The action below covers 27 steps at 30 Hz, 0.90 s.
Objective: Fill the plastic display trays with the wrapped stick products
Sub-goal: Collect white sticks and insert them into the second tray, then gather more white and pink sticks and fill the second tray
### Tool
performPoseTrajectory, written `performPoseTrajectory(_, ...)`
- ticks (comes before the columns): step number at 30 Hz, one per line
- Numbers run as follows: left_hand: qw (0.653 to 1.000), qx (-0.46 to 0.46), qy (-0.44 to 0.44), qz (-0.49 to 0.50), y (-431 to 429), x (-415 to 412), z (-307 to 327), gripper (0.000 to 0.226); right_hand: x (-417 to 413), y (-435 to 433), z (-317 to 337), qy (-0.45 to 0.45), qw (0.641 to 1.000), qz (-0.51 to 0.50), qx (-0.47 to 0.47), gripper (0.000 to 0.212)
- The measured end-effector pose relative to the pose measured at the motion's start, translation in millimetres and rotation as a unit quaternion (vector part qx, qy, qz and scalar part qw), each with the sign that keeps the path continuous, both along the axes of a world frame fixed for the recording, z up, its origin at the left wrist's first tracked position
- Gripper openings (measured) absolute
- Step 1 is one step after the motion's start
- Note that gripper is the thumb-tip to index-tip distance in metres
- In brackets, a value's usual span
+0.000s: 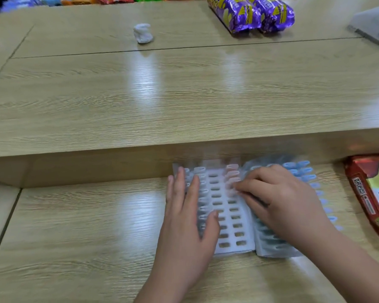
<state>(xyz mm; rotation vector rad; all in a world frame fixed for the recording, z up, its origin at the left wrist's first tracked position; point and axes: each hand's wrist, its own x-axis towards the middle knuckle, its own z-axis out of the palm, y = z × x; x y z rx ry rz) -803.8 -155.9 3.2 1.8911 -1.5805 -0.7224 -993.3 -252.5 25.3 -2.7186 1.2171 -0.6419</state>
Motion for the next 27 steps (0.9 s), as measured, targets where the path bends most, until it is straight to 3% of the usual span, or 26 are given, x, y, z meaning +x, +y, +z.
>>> performPoseTrajectory(4,1.000,-0.010,-0.001,-0.003,1,-1,-2,0.073,-2,0,-1,-0.010,1.000,-0.019,0.006,0.016)
performPoseTrajectory(10,1.000,-0.021,-0.009,0.001,0,-1,-6,0.076,2,2,5,0.011,1.000,-0.009,0.002,0.007)
performPoseTrajectory(14,0.993,-0.037,0.104,0.039,6,6,0,0.068,6,16,12,0.027,0.998,-0.054,0.007,0.023)
performPoseTrajectory(17,0.968,-0.037,0.218,0.114,28,18,14,0.060,16,47,20,-0.059,0.993,-0.079,0.070,0.025)
performPoseTrajectory(20,0.940,-0.053,0.276,0.194,76,31,35,0.046,35,93,26,-0.207,0.951,-0.089,0.211,0.024)
performPoseTrajectory(23,0.912,-0.078,0.293,0.277,142,53,50,0.042,61,147,26,-0.316,0.874,-0.116,0.351,0.038)
performPoseTrajectory(25,0.892,-0.082,0.299,0.327,190,71,59,0.037,81,186,30,-0.347,0.818,-0.119,0.443,0.042)
performPoseTrajectory(27,0.867,-0.084,0.307,0.384,240,91,64,0.039,103,224,36,-0.313,0.802,-0.098,0.499,0.042)
